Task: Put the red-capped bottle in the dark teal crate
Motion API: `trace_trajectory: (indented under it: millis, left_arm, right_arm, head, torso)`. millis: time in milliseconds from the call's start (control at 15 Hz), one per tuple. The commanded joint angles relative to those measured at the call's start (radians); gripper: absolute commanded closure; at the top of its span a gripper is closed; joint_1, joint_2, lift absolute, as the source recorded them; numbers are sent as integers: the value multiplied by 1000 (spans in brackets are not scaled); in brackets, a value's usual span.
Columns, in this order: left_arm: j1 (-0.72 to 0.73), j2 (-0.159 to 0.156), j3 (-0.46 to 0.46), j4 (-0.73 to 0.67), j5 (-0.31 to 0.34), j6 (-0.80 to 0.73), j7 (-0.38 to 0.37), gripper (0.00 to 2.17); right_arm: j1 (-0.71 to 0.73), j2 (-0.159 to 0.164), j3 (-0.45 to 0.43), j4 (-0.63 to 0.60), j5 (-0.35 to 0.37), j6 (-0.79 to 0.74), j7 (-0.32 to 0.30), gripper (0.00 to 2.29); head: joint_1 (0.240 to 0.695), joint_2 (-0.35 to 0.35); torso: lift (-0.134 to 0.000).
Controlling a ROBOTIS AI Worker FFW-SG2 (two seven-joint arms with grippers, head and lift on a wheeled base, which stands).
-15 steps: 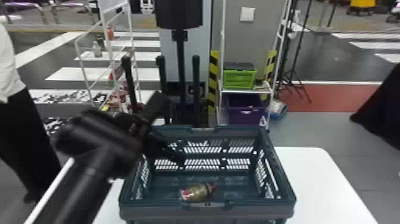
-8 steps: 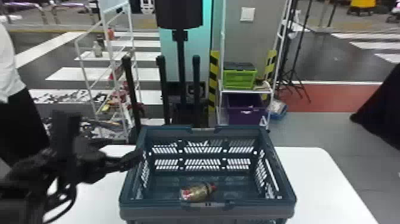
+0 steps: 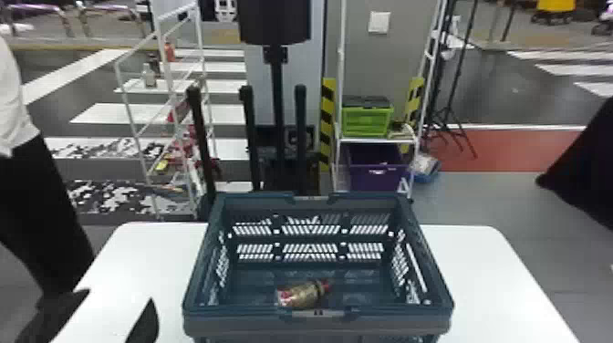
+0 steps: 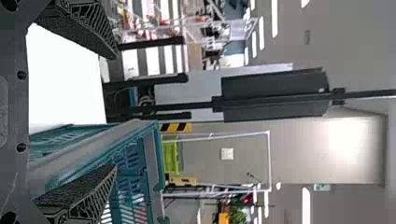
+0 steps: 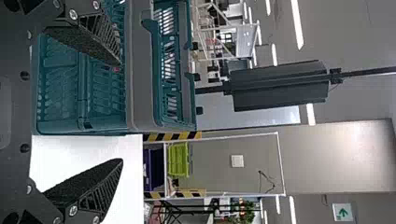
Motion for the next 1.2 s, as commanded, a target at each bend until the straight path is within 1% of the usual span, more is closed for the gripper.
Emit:
trace_trajectory:
  millis: [0, 67, 133, 200, 333, 400, 533, 733, 1133]
  left_arm:
    - [104, -20, -44, 100, -4, -195, 45, 76]
    - [131, -20, -71, 137, -19, -272, 82, 76]
    - [159, -20, -105, 187, -24, -391, 130, 76]
    - [174, -20, -128, 215, -33, -440, 162, 76]
    - [197, -20, -177, 261, -77, -486, 234, 76]
    - [205, -20, -191, 284, -77, -520, 246, 76]
    - [208, -20, -209, 301, -84, -535, 265, 76]
    - [226, -20, -212, 290, -87, -551, 291, 76]
    - [242, -20, -212, 286, -87, -551, 292, 76]
  right_arm:
    - [-2, -3, 1, -5, 3, 10, 0, 154]
    - [-2, -5, 1, -6, 3, 10, 0, 154]
    - [-2, -8, 1, -6, 3, 10, 0, 154]
    - [-2, -9, 1, -6, 5, 16, 0, 154]
    - [-4, -11, 1, -6, 5, 22, 0, 154]
    - [-4, -12, 1, -6, 5, 25, 0, 151]
    - [-7, -16, 4, -6, 5, 37, 0, 151]
    - [-8, -25, 12, -9, 6, 53, 0, 151]
    - [-31, -43, 27, -9, 2, 89, 0, 151]
  head:
    - [499, 0]
    - [499, 0]
    - [499, 0]
    - [499, 0]
    - [499, 0]
    - [499, 0]
    - [499, 0]
    - [499, 0]
    - [499, 0]
  torso:
    - [0]
    - [0]
    - [0]
    - [0]
    - [0]
    - [0]
    - [0]
    - [0]
    - [0]
